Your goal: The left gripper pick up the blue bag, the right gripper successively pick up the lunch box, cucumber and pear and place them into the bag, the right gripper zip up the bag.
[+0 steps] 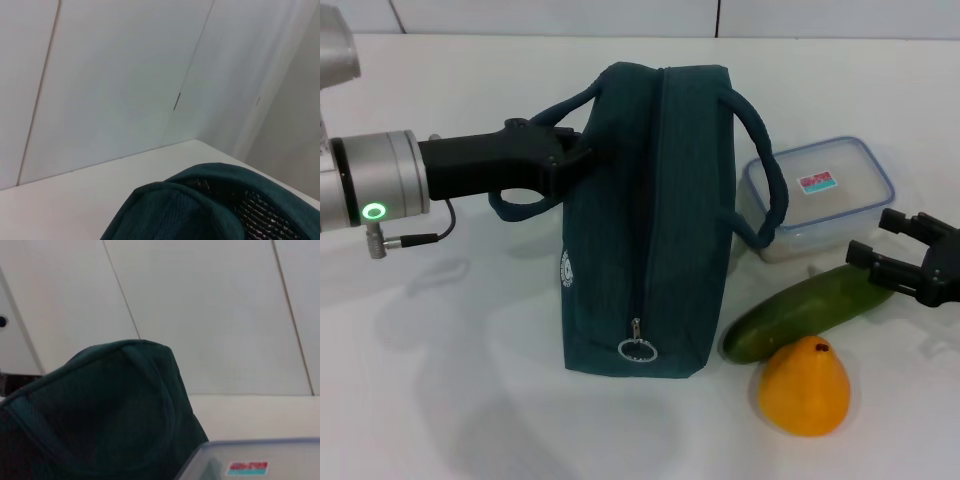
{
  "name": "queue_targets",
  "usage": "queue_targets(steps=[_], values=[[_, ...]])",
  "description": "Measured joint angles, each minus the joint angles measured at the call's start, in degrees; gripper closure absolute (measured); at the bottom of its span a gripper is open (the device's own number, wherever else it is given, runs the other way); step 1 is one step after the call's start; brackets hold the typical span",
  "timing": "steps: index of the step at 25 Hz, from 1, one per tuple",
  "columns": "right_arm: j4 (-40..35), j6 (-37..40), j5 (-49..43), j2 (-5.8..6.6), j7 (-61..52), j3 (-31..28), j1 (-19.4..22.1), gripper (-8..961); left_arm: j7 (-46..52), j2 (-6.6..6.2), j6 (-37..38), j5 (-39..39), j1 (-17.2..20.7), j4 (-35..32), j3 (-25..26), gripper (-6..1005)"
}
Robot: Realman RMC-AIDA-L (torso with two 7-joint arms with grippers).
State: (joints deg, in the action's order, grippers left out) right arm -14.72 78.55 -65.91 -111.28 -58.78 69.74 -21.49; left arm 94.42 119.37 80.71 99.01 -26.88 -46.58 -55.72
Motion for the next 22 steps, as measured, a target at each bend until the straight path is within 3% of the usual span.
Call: queue_targets(steps=[2, 5, 11, 18, 22], values=[[-0.04, 2.86, 0.07, 0.06, -0.01, -1.72, 0.67, 129, 0.07, -0.01, -0.01, 0.0, -0.02, 0.0, 0.0, 958], [0.22, 7.77, 0.12, -0.33, -0.01, -8.8, 2.68, 129, 0.21, -0.02, -0.03, 0.02, -0.26, 0.0, 0.0, 958], [3.94, 8.25, 0.2, -3.08, -1.27, -23.75, 3.94, 128, 0.13, 0.05, -0.04, 0.18, -0.96, 0.0, -0.31, 958], [6.9, 0.07, 0.16, -2.67, -15.5, -26.05, 0.82, 130, -0.24, 0.16, -0.03, 0.39, -1.17, 0.08, -0.79, 958], [8.17, -5.32, 0.03, -3.73, -21.78, -25.96, -1.44, 131, -0.26, 0.15, 0.07, 0.4, -1.15, 0.08, -1.79, 958]])
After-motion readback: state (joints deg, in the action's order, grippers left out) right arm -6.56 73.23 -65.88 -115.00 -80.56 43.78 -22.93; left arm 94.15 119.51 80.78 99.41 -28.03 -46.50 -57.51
